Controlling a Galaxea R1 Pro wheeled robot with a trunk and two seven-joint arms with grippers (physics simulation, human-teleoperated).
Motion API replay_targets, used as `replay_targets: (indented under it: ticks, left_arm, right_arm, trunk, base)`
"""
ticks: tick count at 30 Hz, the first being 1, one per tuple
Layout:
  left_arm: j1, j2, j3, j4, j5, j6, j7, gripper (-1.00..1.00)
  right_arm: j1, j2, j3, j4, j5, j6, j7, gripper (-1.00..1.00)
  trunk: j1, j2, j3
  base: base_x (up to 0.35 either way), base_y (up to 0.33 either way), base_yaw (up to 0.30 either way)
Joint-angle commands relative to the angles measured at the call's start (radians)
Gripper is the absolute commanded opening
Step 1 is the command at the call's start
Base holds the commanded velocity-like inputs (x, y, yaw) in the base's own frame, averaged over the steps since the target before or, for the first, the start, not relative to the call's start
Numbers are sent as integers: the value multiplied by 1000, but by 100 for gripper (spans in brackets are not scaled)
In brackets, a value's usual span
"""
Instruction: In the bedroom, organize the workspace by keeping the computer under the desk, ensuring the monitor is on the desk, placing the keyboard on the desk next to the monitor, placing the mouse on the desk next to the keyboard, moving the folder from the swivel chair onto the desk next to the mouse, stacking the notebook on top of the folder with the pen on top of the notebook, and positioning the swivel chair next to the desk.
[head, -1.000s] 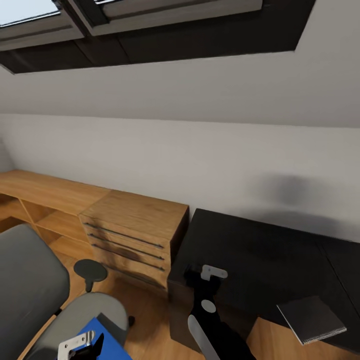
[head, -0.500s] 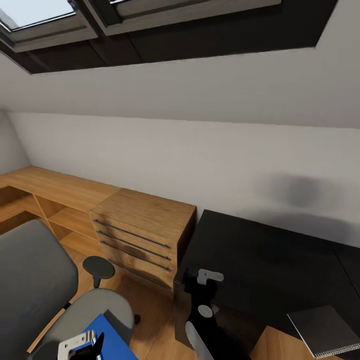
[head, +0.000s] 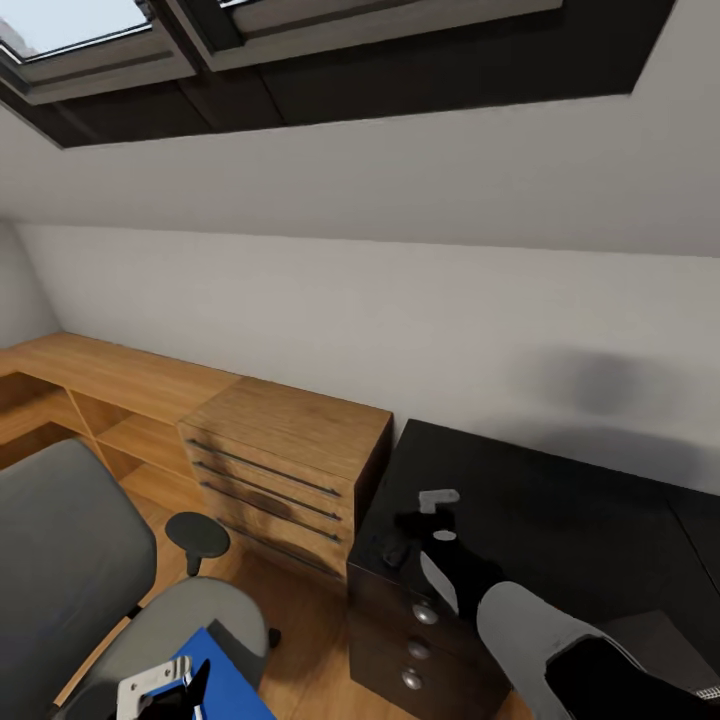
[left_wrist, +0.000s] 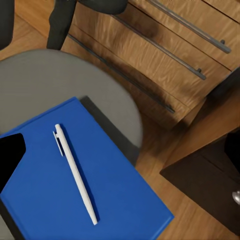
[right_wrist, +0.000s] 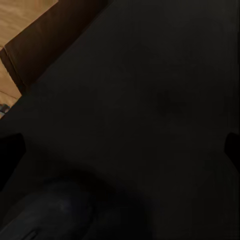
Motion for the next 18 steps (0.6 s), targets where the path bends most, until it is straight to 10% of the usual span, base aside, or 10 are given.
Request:
replay_targets:
  ticks: [1, 18]
  left_arm:
    - [0, 0, -2, -2, 10, 5, 5, 100]
    - [0, 0, -26, 1, 12, 3, 5, 100]
  right_arm:
    - [-13, -11, -2, 19, -12, -2, 13, 100]
    - [-32, -24, -26, 57, -41, 83, 45, 100]
  trunk:
    - [0, -1, -1]
    - [0, -1, -1]
  base:
    - [0, 0, 0]
    - [0, 0, 0]
